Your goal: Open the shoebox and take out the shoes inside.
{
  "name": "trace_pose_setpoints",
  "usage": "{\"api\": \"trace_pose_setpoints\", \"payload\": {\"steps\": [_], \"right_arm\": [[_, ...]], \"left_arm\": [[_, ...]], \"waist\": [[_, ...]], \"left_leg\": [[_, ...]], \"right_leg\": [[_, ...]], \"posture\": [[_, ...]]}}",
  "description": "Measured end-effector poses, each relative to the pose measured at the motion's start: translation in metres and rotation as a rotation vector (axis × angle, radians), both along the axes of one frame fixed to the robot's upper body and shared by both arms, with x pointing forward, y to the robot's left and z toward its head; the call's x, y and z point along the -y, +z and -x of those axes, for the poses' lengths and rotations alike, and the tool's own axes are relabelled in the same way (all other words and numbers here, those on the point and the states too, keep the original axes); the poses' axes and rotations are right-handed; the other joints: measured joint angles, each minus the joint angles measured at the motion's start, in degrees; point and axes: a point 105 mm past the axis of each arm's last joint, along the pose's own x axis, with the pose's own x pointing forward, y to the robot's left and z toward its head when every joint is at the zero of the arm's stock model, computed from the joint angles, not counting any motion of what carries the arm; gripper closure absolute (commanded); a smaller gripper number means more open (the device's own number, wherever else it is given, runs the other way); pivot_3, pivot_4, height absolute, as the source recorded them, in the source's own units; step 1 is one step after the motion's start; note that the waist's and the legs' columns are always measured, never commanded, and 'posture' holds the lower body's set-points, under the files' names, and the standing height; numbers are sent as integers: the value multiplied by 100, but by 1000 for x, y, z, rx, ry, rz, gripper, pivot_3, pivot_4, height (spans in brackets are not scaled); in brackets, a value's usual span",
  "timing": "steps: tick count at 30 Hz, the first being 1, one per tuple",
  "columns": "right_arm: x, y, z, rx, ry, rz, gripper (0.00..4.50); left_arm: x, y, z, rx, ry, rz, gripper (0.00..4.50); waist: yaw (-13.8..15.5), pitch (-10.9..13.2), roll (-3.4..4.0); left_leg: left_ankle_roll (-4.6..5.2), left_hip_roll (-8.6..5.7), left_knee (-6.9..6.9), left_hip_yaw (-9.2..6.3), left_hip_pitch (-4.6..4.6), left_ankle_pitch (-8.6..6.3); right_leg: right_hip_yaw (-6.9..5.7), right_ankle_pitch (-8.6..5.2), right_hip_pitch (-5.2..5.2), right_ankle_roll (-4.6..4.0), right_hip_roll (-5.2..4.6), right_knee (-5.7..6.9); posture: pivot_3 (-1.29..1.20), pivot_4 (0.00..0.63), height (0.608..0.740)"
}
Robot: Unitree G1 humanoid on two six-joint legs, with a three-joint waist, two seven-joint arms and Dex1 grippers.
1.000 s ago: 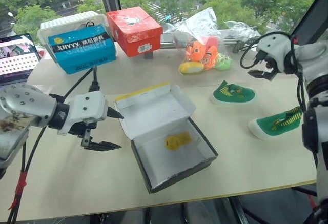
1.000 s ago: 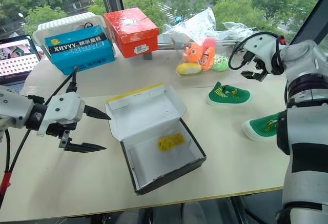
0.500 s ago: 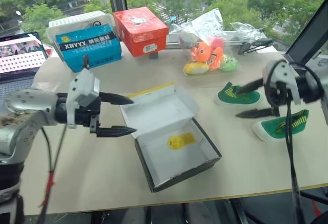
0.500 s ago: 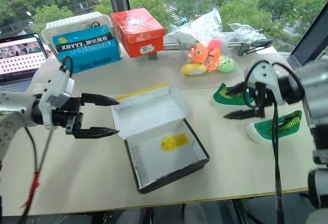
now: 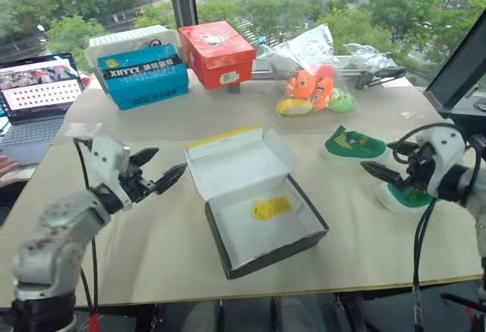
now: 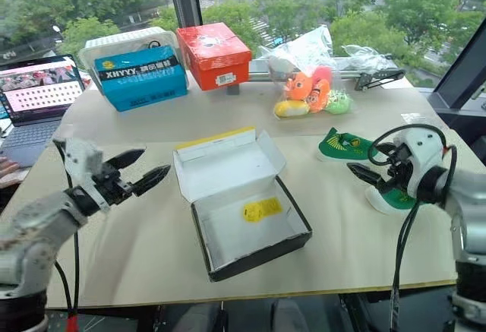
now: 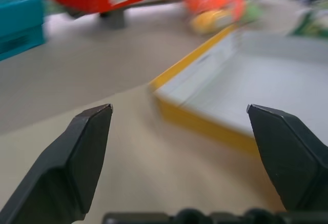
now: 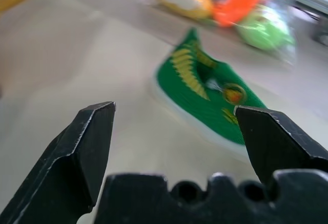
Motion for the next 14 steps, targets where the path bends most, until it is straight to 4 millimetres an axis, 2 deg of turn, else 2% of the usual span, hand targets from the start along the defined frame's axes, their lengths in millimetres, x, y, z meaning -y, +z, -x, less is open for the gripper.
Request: {"api": "trace_pose_setpoints", "payload": {"steps": [3,7,10,14], "right_arm": [[7,-25,13,70,-189,-146,116],[-26,-75,38,33,-278,-282,116],[-49,-80,43,44,-285,-301,116],[-68,-81,46,77,-285,-272,116]], "left_arm": [[-6,-21,4,-1,116,44,0],[0,-48,16,-14,167,98,0],[6,-62,23,-30,179,111,0],[8,-77,31,-80,193,123,0]], "waist": [[13,-28,-19],[-35,-50,2],[-70,-54,3],[-56,-66,3]], "left_leg": [[-1,10,-18,-2,-1,-1],[-3,15,-24,5,-9,-4],[-3,17,-21,12,13,-3],[-2,24,-22,13,42,-2]], "right_leg": [[-1,1,-4,2,4,-12],[8,1,-17,2,2,-12],[10,5,1,-3,4,-11],[6,2,26,-3,17,-12]], "posture": [[0,150,740],[0,150,740],[0,150,740],[0,150,740]]}}
